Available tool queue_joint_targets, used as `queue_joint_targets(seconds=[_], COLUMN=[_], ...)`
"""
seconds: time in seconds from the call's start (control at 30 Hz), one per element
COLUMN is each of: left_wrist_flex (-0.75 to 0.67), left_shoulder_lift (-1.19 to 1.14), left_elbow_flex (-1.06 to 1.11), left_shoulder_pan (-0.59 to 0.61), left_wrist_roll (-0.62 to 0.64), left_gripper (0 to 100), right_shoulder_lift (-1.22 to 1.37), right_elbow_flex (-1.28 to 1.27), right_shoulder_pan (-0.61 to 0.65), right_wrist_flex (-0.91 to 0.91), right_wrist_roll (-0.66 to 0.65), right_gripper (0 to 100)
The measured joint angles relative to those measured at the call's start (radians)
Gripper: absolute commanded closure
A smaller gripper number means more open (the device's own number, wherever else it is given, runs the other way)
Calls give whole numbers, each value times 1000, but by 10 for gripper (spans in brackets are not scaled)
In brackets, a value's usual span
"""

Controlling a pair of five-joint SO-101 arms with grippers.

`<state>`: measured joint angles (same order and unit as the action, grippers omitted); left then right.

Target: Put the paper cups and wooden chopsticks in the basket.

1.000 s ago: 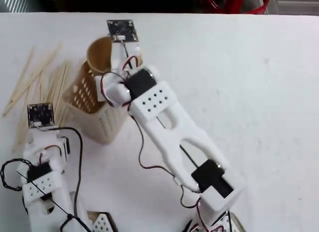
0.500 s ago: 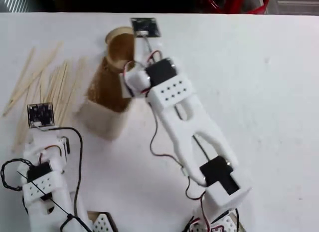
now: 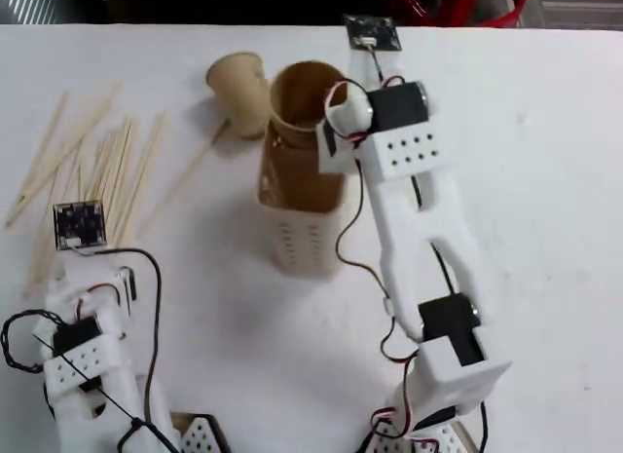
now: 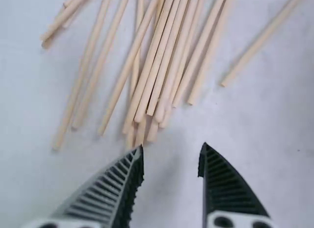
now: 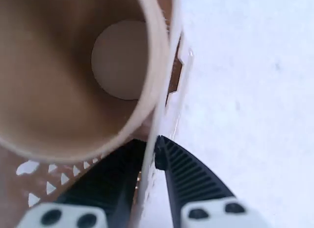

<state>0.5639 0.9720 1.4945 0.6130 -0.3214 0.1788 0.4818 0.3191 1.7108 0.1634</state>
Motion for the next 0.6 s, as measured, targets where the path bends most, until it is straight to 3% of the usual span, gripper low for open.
queue_joint_targets(seconds=[0.2,0.43,0.6], left_wrist_flex=[0,0,31], left_shoulder_lift=[0,0,0], left_elbow_flex=[0,0,-32], left_shoulder_pan=[0,0,0], left_wrist_roll=[0,0,0], left_gripper=[807,805,805], right_shoulder_lift=[0,-3,-3], right_elbow_flex=[-18,-58,-81], right_shoulder_pan=[-69,-66,-51], right_wrist_flex=[0,-3,-2], right_wrist_roll=[-55,-193,-207], right_gripper=[978,787,779])
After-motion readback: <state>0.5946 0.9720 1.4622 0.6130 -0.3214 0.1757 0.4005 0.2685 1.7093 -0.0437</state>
